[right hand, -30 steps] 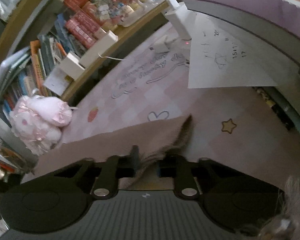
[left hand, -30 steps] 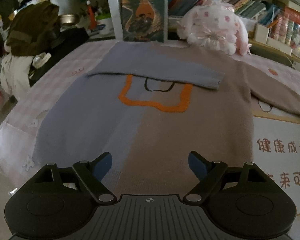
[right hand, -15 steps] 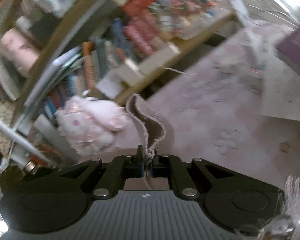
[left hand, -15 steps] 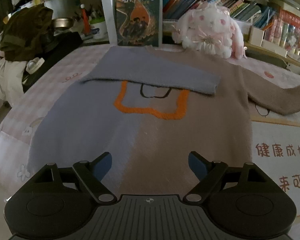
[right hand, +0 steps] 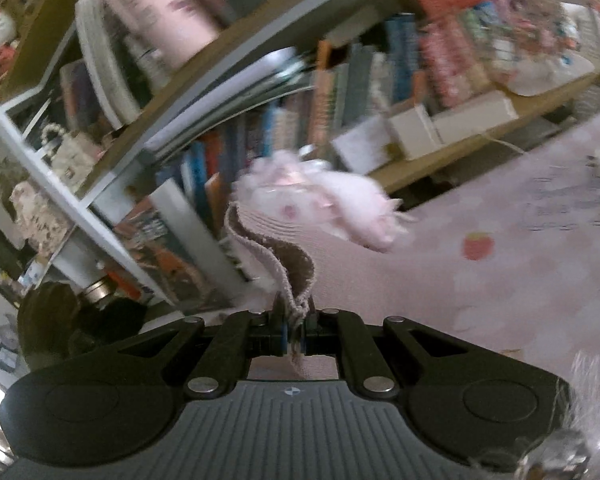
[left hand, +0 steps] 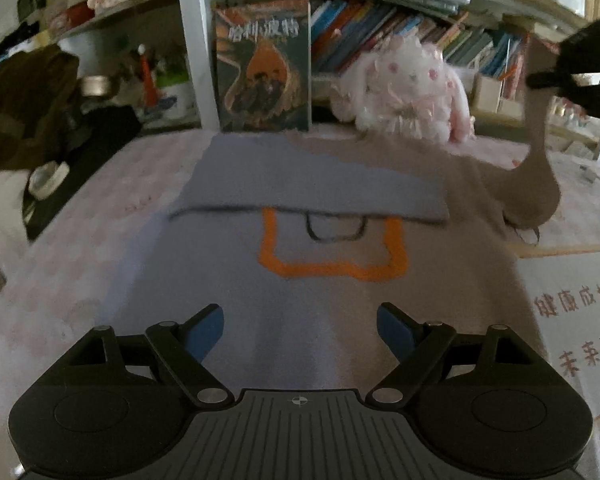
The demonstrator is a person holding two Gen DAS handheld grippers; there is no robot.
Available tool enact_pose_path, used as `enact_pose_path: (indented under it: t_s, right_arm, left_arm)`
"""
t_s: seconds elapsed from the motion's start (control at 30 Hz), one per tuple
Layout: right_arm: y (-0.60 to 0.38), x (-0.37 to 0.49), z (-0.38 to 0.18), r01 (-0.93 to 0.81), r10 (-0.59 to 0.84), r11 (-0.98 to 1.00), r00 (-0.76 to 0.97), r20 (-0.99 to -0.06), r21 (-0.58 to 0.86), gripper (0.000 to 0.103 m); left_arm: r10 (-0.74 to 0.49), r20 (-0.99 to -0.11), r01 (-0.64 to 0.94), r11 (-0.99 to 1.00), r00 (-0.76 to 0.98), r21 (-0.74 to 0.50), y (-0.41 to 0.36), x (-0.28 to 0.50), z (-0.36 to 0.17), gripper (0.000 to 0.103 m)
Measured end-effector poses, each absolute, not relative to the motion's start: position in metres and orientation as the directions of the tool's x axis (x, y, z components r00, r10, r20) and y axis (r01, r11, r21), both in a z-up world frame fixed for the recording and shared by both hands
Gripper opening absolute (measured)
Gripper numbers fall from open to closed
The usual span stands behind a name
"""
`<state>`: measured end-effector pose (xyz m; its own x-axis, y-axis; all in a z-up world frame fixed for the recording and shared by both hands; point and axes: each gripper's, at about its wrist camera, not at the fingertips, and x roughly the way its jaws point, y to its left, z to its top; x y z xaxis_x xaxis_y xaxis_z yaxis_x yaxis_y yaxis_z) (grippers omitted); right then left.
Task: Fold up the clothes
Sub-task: 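Carry the beige sleeve across the sweater body with the right tool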
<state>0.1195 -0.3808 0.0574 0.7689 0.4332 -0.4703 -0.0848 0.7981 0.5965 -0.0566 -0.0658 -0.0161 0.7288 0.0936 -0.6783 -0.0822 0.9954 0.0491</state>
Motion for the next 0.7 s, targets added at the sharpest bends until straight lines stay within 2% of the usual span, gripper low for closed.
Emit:
enact_pose_path:
  t_s: [0.4, 0.7]
  right_arm:
    - [-0.244, 0.141, 0.064, -0.140, 0.438, 0.836, 0.752, -0.492, 0.531, 0.005]
    - [-0.157, 0.154, 0.055, -0.169, 0.435, 0.862, 0.729, -0.528, 0.478, 0.005]
  left_arm:
    - [0.013, -0.642, 0.067, 0.993, 0.766, 0.099, 0.010, -0.063, -0.013, 0.086]
    - [0.014, -0.644, 0.063, 0.993, 0.765, 0.096, 0.057, -0.067, -0.013, 0.086]
